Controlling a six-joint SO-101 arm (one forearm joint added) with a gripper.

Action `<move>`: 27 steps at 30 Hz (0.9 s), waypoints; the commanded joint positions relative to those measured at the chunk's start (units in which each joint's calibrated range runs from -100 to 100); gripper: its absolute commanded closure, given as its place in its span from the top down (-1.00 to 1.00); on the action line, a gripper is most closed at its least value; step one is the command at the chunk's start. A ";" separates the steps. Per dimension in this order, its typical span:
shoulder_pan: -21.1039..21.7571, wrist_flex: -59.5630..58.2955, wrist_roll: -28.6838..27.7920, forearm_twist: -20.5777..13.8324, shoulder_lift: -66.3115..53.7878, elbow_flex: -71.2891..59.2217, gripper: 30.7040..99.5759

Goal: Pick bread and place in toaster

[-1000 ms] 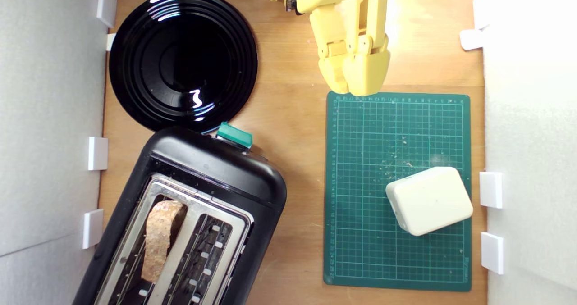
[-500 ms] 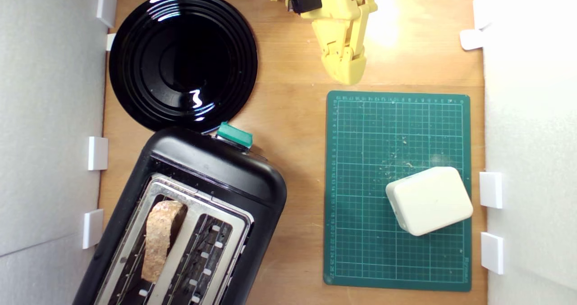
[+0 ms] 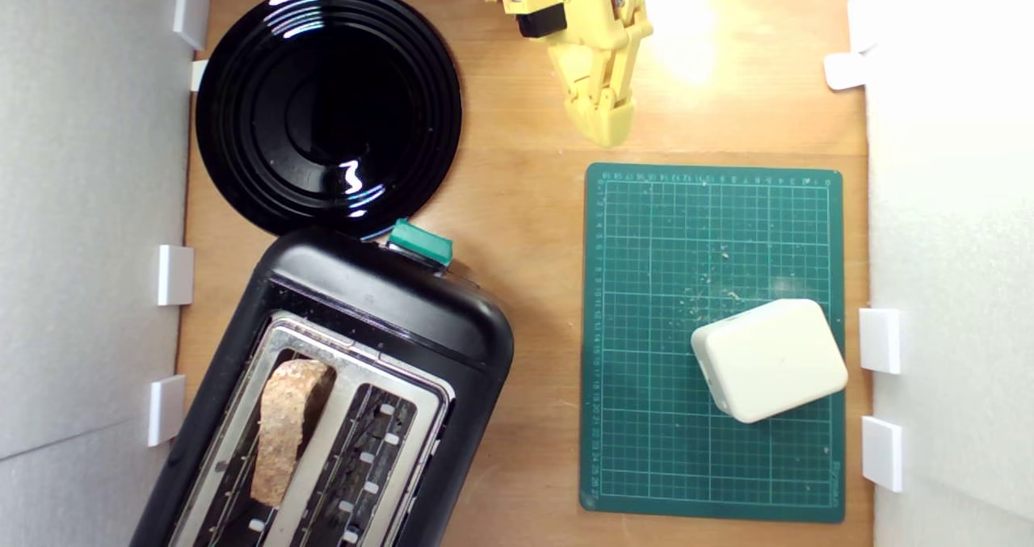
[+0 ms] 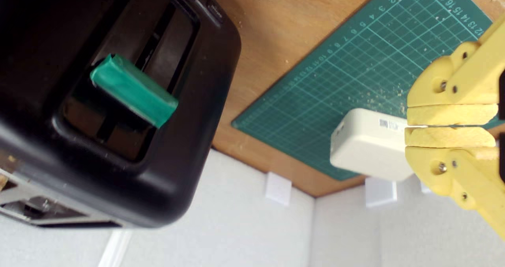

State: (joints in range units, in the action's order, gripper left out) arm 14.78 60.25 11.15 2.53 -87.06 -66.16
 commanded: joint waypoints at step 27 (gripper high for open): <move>0.93 -1.55 3.63 -0.36 -11.85 -19.95 -0.89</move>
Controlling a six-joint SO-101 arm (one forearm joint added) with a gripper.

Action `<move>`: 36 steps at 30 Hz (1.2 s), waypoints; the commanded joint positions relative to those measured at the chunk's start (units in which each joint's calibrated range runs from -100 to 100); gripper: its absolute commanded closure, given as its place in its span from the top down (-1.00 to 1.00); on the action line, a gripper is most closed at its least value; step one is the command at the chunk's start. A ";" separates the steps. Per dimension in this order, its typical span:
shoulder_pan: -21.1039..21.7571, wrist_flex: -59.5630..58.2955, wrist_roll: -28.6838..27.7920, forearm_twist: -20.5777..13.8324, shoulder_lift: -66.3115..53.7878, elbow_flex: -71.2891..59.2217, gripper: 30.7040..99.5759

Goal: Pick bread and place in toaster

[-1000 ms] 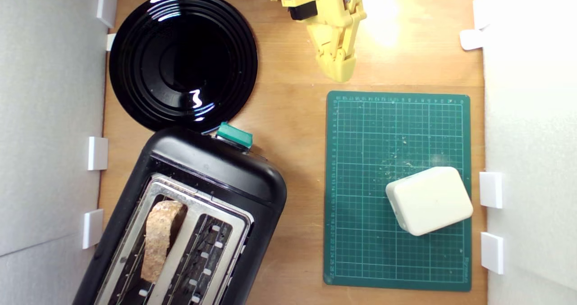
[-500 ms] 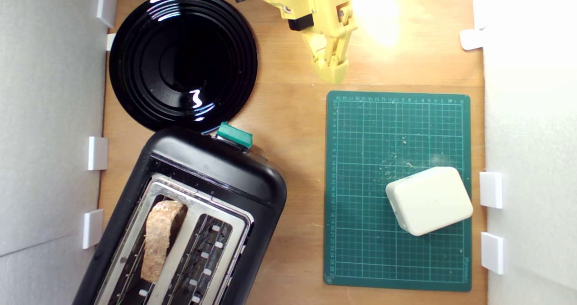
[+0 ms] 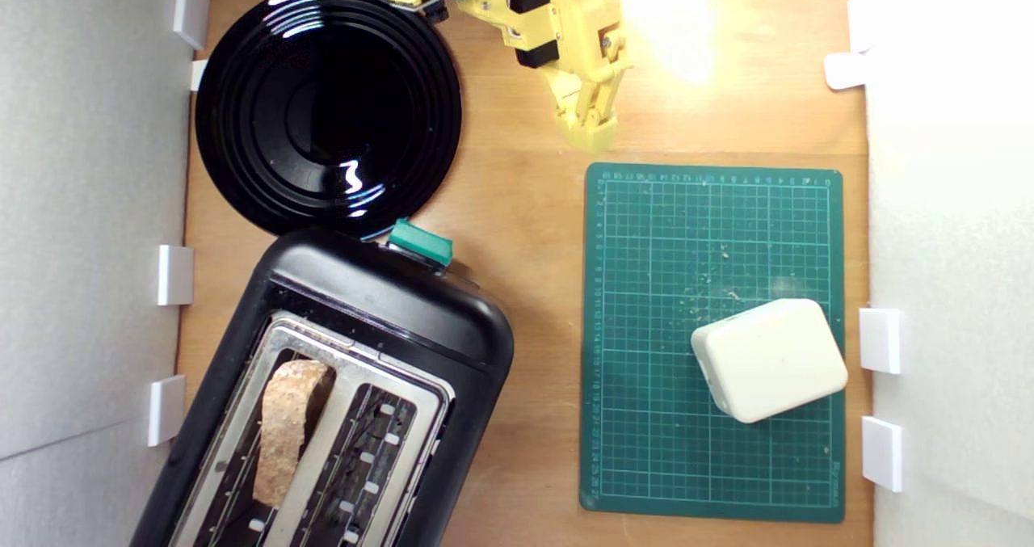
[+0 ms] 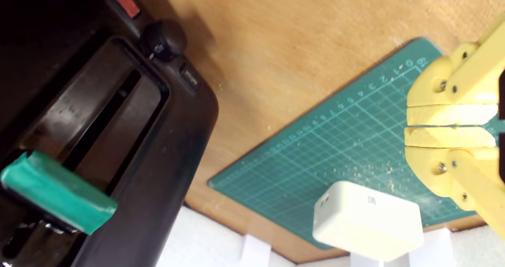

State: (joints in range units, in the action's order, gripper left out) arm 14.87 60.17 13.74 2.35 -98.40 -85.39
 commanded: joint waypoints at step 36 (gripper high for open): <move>0.84 -8.12 1.46 -1.27 -0.68 -10.07 -0.87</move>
